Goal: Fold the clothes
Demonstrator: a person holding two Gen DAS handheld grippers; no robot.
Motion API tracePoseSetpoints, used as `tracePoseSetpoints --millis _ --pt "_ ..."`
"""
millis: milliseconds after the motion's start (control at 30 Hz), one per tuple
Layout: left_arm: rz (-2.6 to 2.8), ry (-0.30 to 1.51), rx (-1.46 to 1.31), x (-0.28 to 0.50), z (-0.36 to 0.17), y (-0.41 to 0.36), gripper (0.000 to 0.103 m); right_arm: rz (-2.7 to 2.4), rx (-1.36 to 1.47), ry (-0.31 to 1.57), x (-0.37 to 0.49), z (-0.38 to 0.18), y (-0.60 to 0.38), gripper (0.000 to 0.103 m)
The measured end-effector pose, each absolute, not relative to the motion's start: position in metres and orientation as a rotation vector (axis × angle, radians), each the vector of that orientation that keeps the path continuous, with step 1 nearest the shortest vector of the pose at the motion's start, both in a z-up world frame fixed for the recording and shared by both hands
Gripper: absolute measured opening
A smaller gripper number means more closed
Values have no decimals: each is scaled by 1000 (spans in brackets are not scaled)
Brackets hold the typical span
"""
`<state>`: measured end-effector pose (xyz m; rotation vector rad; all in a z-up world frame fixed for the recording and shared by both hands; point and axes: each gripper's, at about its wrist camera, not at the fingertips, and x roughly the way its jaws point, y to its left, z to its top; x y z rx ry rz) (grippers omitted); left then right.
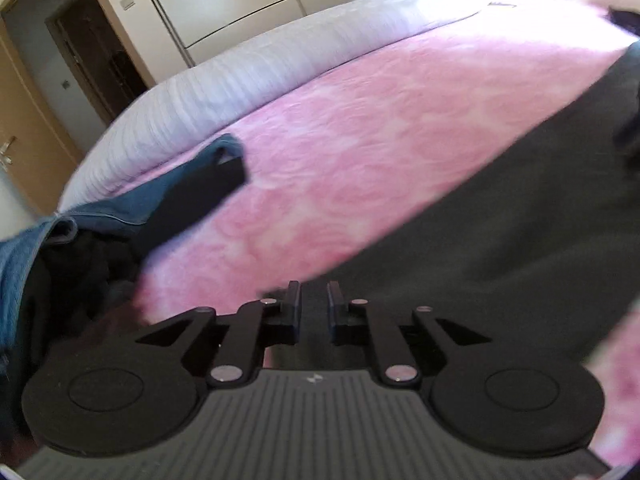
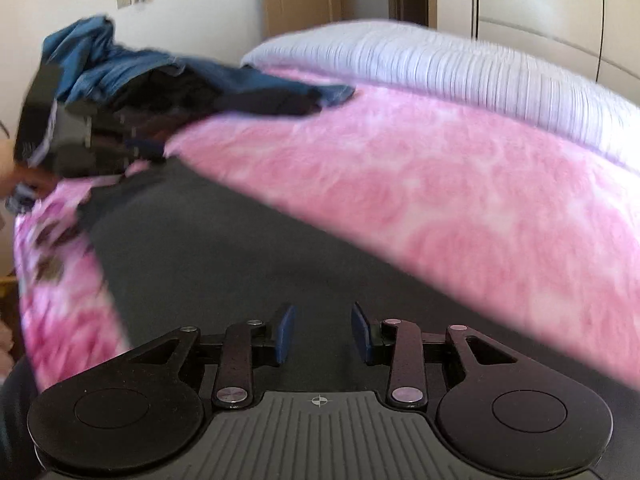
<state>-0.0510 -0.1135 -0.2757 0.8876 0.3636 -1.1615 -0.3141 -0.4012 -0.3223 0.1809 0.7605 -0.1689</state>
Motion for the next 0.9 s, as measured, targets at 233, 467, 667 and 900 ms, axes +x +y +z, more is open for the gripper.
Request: tracePoseSetpoints --millis 233,467,667,900 --pt "-1101 318 967 -78 -299 -80 12 -219 323 785 -439 -335 -382 36" --pt "-1039 311 952 -91 -273 -74 12 -402 330 736 -550 -299 -387 36" --pt "-1116 306 1010 -127 -285 -89 14 -577 381 709 -573 -333 -415 46" --pt "-1104 353 1011 -131 -291 -93 12 -680 315 535 -603 -305 -421 47"
